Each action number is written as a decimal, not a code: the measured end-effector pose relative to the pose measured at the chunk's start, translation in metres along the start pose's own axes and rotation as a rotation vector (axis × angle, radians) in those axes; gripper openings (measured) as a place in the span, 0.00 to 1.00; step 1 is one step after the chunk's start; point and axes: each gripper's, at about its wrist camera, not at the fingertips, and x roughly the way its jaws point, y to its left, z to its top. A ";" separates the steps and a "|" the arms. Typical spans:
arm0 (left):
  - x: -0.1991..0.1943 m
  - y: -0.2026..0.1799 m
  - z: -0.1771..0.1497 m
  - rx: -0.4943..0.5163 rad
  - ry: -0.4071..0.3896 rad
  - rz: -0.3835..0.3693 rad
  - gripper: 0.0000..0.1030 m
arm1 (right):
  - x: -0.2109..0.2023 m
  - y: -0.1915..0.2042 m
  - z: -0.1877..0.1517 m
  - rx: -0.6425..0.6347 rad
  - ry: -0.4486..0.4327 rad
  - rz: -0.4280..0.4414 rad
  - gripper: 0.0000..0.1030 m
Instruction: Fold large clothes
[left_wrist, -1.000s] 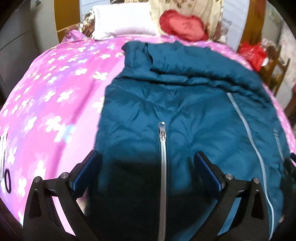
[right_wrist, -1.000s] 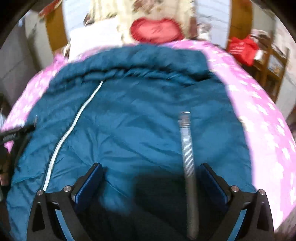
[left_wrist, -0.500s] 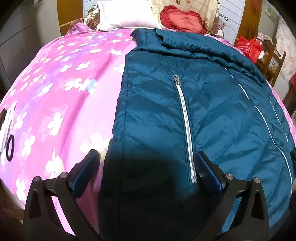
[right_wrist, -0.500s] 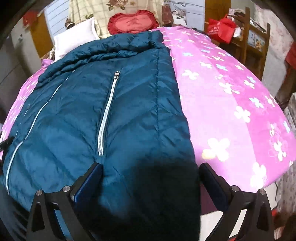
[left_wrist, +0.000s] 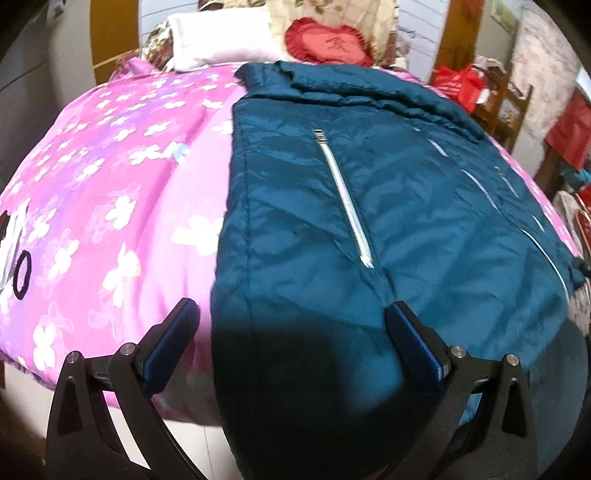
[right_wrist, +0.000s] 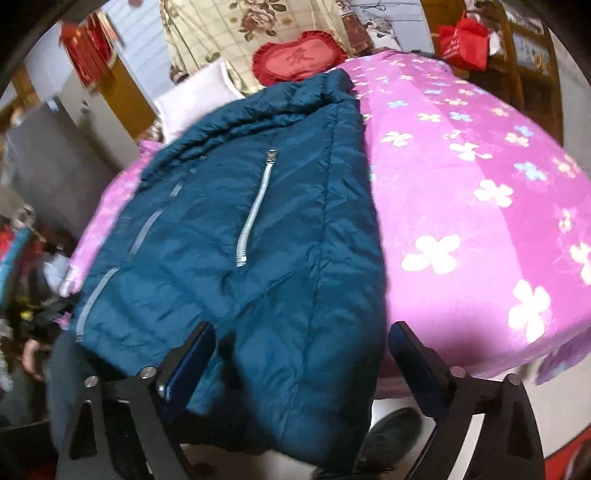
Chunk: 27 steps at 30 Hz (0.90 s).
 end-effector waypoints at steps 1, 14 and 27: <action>-0.001 -0.001 -0.002 0.010 -0.007 -0.004 0.99 | 0.000 0.001 -0.001 -0.001 0.004 0.024 0.87; -0.004 -0.003 -0.002 -0.003 0.033 -0.029 0.99 | 0.023 0.022 0.016 -0.042 -0.012 0.046 0.81; -0.011 0.017 0.002 -0.223 -0.001 -0.260 0.58 | 0.027 0.034 0.009 -0.131 -0.015 0.002 0.82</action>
